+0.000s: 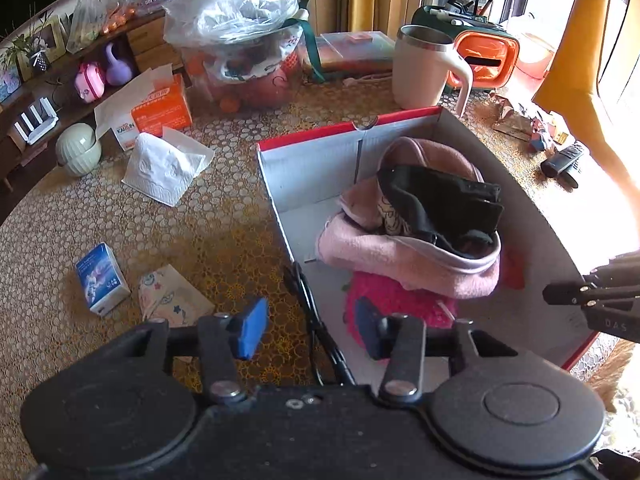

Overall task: Organize objects
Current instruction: 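Carry the black cable with the left gripper into the shoebox, then open the left gripper to release the cable on the pouch, then move the left gripper to the blue tissue pack and grasp it, then carry the blue tissue pack with the left gripper into the shoebox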

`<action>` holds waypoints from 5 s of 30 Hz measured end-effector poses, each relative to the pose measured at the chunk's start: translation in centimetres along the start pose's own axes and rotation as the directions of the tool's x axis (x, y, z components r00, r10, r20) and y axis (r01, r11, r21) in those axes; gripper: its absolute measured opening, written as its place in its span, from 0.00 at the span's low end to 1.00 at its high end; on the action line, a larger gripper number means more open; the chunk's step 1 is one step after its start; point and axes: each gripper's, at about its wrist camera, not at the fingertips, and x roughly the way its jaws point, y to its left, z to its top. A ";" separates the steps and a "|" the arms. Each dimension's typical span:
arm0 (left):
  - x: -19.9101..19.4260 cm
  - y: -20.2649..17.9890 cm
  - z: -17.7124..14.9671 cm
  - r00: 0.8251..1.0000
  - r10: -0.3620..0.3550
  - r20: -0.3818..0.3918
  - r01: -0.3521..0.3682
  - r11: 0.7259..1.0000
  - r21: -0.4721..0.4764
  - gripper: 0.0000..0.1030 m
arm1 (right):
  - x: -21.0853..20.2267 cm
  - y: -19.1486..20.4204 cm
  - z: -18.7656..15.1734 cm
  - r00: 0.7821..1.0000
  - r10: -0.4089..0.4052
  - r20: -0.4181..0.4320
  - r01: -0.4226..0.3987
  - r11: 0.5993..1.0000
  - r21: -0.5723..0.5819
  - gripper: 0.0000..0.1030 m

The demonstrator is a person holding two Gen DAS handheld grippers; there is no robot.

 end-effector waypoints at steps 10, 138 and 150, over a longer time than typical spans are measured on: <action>-0.5 0.5 0.0 1.000 -0.025 0.005 0.025 0.999 -0.025 0.08 | 0.0 0.0 0.0 1.000 0.000 0.002 0.000 1.000 0.006 0.06; 7.6 20.4 1.3 0.971 0.234 -0.045 -0.232 0.887 -0.399 0.49 | 1.3 0.6 0.4 0.997 -0.054 -0.057 0.056 0.997 0.047 0.05; 1.0 11.5 2.5 0.996 0.070 0.052 -0.056 0.970 -0.237 0.49 | 1.3 0.7 0.5 0.995 -0.054 -0.086 0.055 0.998 0.018 0.05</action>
